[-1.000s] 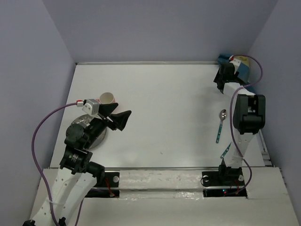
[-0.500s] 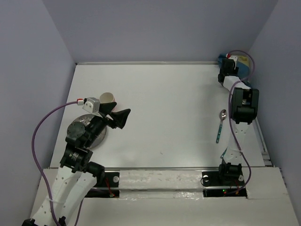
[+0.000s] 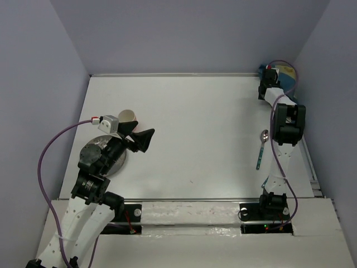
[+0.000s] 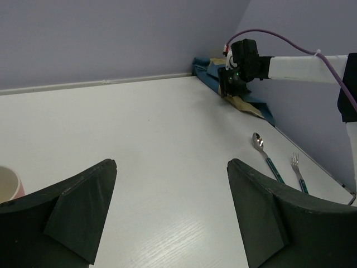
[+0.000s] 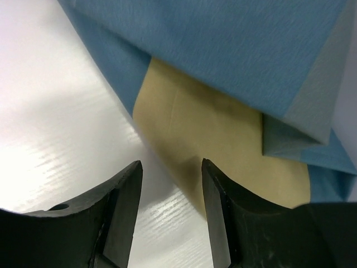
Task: Set the dinner table for one person
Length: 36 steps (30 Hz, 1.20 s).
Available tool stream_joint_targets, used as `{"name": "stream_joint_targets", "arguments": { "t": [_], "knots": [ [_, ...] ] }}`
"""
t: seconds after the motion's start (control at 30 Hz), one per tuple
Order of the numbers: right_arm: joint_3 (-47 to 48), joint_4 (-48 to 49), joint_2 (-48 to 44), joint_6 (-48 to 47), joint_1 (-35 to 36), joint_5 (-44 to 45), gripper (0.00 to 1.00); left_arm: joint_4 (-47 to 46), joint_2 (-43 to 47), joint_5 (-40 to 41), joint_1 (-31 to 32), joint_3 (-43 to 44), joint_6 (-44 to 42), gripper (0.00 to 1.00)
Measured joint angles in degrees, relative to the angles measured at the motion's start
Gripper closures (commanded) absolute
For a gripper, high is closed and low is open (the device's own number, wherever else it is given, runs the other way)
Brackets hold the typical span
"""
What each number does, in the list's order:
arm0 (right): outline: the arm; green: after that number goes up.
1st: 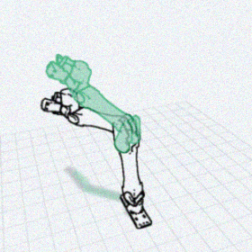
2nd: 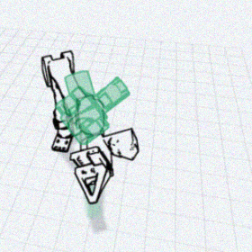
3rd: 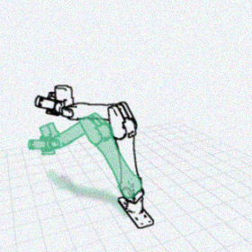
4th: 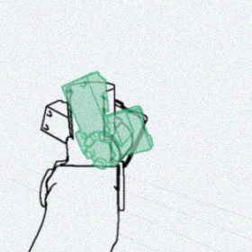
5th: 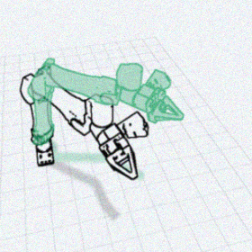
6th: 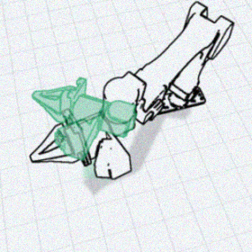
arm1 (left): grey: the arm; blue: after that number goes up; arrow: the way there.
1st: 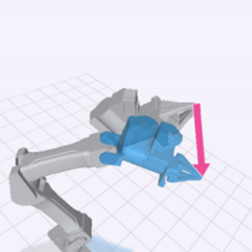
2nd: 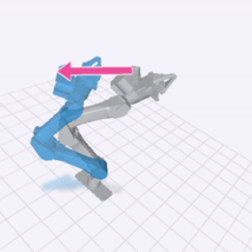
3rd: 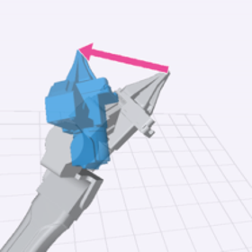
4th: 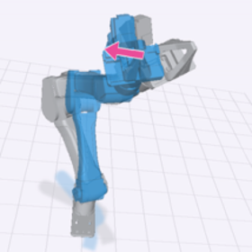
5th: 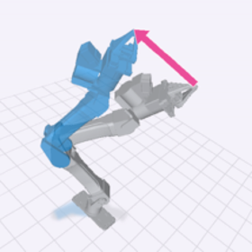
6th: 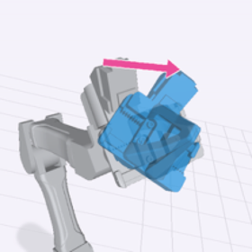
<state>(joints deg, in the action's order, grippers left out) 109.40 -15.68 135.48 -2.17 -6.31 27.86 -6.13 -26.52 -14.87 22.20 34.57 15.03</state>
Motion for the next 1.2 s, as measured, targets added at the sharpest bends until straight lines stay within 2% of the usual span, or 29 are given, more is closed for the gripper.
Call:
{"name": "stream_joint_targets", "arguments": {
  "t": [0.07,0.2,0.27,0.3,0.33,0.6,0.77,0.9,1.0,1.1,1.2],
  "knots": [
    [0.0,-1.0,0.7,0.0,0.0,0.1,0.48,0.0,0.0,0.0,0.0,0.0,0.0,0.09],
    [0.0,-1.9,1.2,-0.7,0.0,0.8,0.64,0.0,0.0,0.0,0.0,0.0,0.0,0.10],
    [0.0,-2.1,1.3,-1.0,0.0,1.2,0.76,0.0,0.0,0.0,0.0,0.0,0.0,0.10],
    [0.0,-2.3,1.3,-1.1,0.0,1.6,0.90,0.0,0.0,0.0,0.0,0.0,-0.1,0.10],
    [0.0,-2.3,1.4,-1.4,0.0,2.1,0.99,0.0,0.0,0.0,0.0,0.0,-0.2,0.11],
    [-0.8,0.4,1.1,-4.1,0.3,3.8,1.00,0.0,-0.7,-0.1,0.2,0.1,-0.2,0.12],
    [-9.1,4.6,-7.4,-7.5,2.2,0.7,1.00,0.0,-0.7,-0.1,0.2,0.1,-0.2,0.12],
    [-11.2,6.9,-18.3,-9.6,8.7,-5.3,1.00,0.0,-0.7,-0.1,0.2,0.1,-0.2,0.13],
    [-10.0,8.3,-25.9,-9.6,16.2,-9.5,1.00,0.0,-0.6,0.0,0.2,0.1,-0.2,0.13],
    [-10.0,9.3,-30.2,-6.6,22.8,-13.9,1.00,0.0,-0.5,0.4,0.2,0.1,-0.2,0.13],
    [-14.6,10.3,-33.1,-2.1,26.0,-17.9,1.00,0.0,-0.4,1.1,0.2,0.1,-0.2,0.14]
  ]
}}
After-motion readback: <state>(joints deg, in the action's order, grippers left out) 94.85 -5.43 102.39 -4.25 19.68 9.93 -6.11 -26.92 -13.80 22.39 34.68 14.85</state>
